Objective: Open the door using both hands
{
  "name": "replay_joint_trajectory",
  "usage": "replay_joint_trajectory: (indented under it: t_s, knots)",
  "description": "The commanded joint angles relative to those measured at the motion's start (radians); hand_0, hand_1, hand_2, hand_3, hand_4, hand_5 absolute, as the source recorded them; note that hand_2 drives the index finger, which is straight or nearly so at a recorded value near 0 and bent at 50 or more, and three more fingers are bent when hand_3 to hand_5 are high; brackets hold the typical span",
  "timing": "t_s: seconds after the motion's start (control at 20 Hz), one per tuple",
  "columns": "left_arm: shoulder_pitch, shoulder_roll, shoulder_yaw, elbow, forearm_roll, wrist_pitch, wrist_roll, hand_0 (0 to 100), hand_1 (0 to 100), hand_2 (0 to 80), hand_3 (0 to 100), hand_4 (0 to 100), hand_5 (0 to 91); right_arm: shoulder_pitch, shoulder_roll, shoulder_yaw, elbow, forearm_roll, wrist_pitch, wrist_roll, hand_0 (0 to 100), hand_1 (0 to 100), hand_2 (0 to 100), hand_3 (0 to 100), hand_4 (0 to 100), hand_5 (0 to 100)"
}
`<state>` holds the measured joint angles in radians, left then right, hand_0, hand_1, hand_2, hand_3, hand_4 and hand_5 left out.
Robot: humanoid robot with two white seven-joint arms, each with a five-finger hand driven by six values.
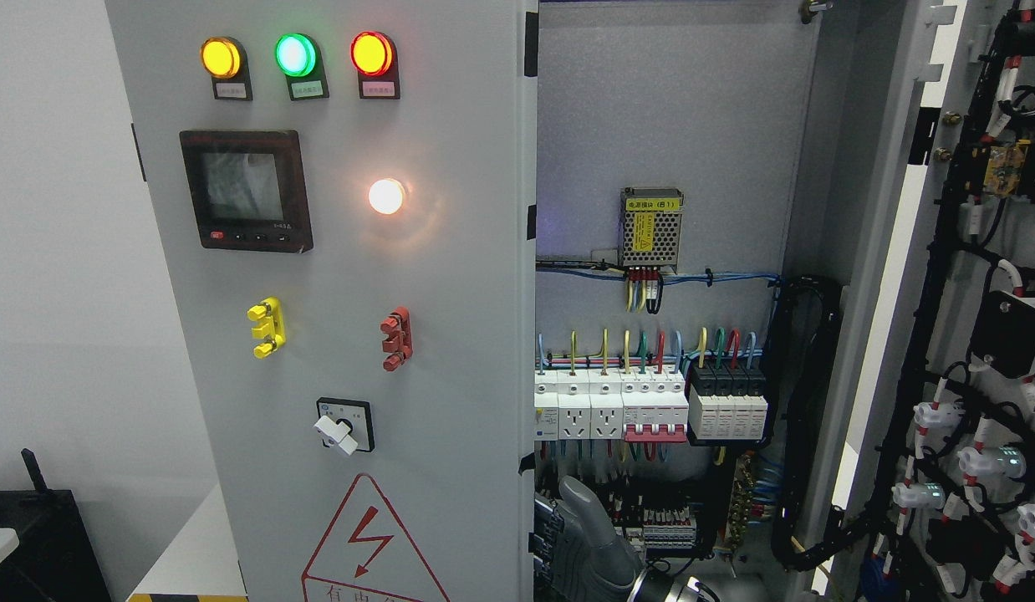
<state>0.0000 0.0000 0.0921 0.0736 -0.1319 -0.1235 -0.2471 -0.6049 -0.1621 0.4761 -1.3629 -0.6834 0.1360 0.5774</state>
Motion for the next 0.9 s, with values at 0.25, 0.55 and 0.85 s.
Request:
replay_joint_trajectory:
  t_s: [0.25, 0.55, 0.85]
  knots:
    - [0.008, 0.008, 0.0, 0.0, 0.0, 0.001, 0.0, 0, 0, 0.0, 0, 4, 0.0, -0.022, -0.014, 0.061, -0.001, -0.073, 0.002, 0.055, 0, 0, 0, 0, 0, 0]
    - [0.008, 0.008, 0.0, 0.0, 0.0, 0.001, 0.0, 0, 0, 0.0, 0, 4, 0.0, -0.03, -0.014, 0.084, -0.001, -0.073, 0.002, 0.081, 0, 0, 0, 0, 0, 0]
    - [0.008, 0.008, 0.0, 0.0, 0.0, 0.001, 0.0, 0, 0, 0.0, 0, 4, 0.0, -0.029, -0.004, 0.09, -0.004, -0.073, 0.022, 0.084, 0, 0, 0, 0, 0, 0]
